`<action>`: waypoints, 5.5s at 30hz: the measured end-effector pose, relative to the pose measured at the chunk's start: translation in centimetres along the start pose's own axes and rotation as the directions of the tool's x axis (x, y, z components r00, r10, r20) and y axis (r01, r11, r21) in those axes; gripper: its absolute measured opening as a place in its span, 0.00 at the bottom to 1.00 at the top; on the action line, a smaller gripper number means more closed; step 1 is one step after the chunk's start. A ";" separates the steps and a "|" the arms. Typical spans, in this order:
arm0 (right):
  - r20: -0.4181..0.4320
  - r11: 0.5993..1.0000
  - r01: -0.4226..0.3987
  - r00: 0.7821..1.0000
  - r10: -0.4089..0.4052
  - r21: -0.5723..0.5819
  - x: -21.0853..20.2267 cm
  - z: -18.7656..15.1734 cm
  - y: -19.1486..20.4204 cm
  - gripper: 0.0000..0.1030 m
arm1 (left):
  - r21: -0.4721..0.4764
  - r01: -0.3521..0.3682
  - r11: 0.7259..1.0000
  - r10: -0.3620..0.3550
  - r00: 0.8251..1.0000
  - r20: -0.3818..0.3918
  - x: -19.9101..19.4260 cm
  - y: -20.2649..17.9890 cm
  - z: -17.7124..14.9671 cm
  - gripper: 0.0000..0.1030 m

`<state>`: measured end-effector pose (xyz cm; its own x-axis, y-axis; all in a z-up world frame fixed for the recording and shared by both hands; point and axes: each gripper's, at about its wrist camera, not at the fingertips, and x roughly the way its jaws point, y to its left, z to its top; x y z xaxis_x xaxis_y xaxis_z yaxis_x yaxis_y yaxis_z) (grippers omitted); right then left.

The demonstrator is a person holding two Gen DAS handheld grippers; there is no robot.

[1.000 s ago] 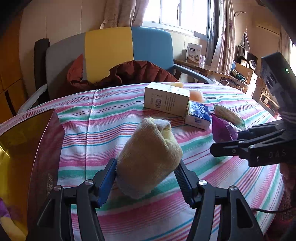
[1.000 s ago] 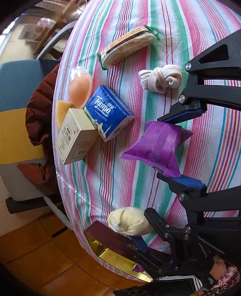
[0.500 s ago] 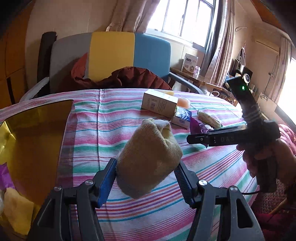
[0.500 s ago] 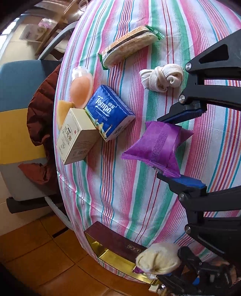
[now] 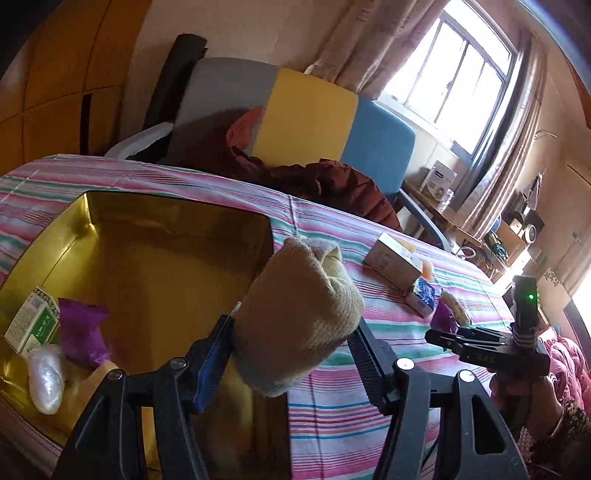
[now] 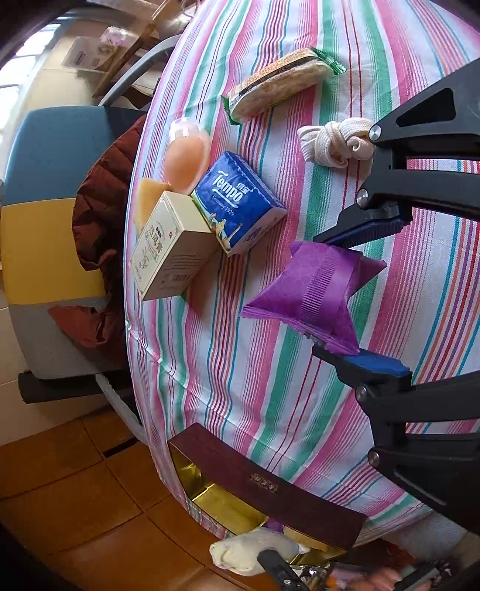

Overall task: Organize objects
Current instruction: 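Carry the sock roll with the left tool while the right tool carries the purple packet toward the tray, then open the left tool over the tray while the right tool releases the purple packet into it, then withdraw both tools from the tray back toward the remaining items, then grasp the green-edged cracker packet with the right tool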

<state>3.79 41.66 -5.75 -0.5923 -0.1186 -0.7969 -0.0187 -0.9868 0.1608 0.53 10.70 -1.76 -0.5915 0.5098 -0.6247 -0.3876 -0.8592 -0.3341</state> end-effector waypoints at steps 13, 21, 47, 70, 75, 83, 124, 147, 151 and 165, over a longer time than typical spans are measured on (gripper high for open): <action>0.044 0.994 -0.065 0.997 0.069 -0.085 -0.6 -0.2 2.6 0.50 | -0.136 -0.185 0.973 0.166 0.976 -0.139 2.1 7.4 0.8 0.63; 0.043 0.993 -0.071 0.996 0.075 -0.094 -0.5 -0.3 2.8 0.50 | -0.183 -0.200 0.963 0.178 0.976 -0.126 1.5 8.7 0.3 0.63; 0.058 0.902 -0.295 0.943 0.329 -0.315 -3.0 -0.7 18.9 0.50 | -0.290 -0.188 0.938 0.197 0.980 0.004 -4.1 10.2 1.4 0.63; -0.038 0.856 -0.304 0.947 0.318 -0.417 0.4 -1.2 27.1 0.59 | -0.363 -0.188 0.913 0.207 0.978 0.013 -5.6 12.0 2.1 0.63; -0.016 0.878 -0.296 0.950 0.313 -0.376 0.1 -1.4 26.0 0.67 | -0.350 -0.187 0.918 0.198 0.980 -0.003 -5.2 11.5 1.8 0.63; 0.034 0.920 -0.231 0.967 0.254 -0.317 -0.7 -1.1 23.8 0.81 | -0.313 -0.170 0.934 0.172 0.985 -0.022 -4.6 10.1 1.3 0.63; -0.044 0.984 -0.008 0.999 0.016 0.181 -1.9 -0.4 -7.1 0.84 | 0.196 0.122 0.973 -0.086 0.980 -0.182 -1.9 -6.9 -3.6 0.63; -0.084 0.946 0.251 0.968 -0.239 0.207 2.5 2.5 -17.0 0.68 | 0.272 0.191 0.943 -0.095 0.940 -0.328 2.5 -12.3 -6.1 0.63; -0.095 0.944 0.242 0.969 -0.226 0.225 2.3 2.5 -16.8 0.46 | 0.280 0.207 0.937 -0.104 0.934 -0.341 3.8 -13.5 -5.7 0.63; -0.227 0.871 0.396 0.913 -0.340 0.289 0.4 0.6 -18.7 0.44 | 0.313 0.239 0.919 -0.109 0.918 -0.381 9.1 -19.0 -4.2 0.63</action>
<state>3.41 60.12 -8.70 -0.3517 0.2018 -0.9141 -0.4839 -0.8751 -0.0070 5.50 31.46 -4.04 -0.2313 0.5447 -0.8061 -0.7189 -0.6540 -0.2356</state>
